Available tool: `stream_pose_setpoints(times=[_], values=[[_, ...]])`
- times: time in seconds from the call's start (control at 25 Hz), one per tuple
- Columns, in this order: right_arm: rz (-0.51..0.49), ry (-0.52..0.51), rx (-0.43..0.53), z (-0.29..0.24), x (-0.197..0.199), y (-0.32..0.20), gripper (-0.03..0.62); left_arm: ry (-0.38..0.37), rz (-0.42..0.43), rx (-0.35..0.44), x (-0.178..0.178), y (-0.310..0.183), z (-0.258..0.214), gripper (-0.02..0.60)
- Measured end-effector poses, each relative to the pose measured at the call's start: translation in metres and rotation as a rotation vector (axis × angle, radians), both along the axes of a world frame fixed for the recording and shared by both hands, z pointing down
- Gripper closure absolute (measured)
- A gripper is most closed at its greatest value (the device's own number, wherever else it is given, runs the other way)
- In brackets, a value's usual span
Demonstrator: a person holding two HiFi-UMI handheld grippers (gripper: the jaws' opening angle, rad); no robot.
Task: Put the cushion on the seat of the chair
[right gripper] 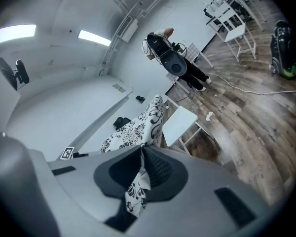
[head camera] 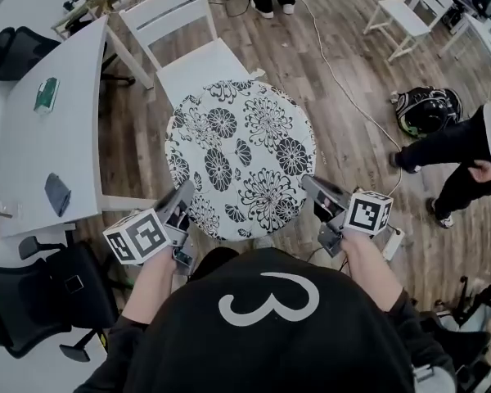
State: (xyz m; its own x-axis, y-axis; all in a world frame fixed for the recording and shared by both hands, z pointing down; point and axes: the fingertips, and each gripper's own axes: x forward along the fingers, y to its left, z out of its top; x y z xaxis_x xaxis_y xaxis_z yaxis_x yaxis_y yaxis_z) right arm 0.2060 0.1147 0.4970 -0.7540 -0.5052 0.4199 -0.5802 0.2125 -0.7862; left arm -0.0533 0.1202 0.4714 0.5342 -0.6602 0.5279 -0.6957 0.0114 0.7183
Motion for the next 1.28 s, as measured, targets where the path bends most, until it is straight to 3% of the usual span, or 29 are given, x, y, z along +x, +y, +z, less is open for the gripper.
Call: stream_pose_setpoints(times=[0.16,0.24,0.56,0.8,1.08,1.28], values=[[0.027,-0.001,-0.067,-0.022,-0.068,-0.132,0.568,0.033,0.029,-0.078,-0.064,-0.136,-0.015,0.558],[0.034,-0.006,-0.087,-0.028,-0.086,-0.163,0.568,0.037,0.024,-0.096,-0.081,-0.164,-0.019,0.558],[-0.012,0.031,-0.08,-0.011,-0.078,-0.162,0.568,0.033,-0.044,-0.078,-0.081,-0.152,-0.002,0.558],[0.031,0.028,-0.097,-0.02,-0.078,-0.157,0.568,-0.013,0.012,-0.123,-0.082,-0.155,-0.002,0.558],[-0.038,-0.006,-0.054,-0.024,-0.084,-0.171,0.568,-0.042,-0.034,-0.123,-0.086,-0.151,-0.001,0.558],[-0.003,-0.013,-0.043,-0.018,-0.086,-0.171,0.568,-0.058,-0.011,-0.126,-0.089,-0.152,0.007,0.558]])
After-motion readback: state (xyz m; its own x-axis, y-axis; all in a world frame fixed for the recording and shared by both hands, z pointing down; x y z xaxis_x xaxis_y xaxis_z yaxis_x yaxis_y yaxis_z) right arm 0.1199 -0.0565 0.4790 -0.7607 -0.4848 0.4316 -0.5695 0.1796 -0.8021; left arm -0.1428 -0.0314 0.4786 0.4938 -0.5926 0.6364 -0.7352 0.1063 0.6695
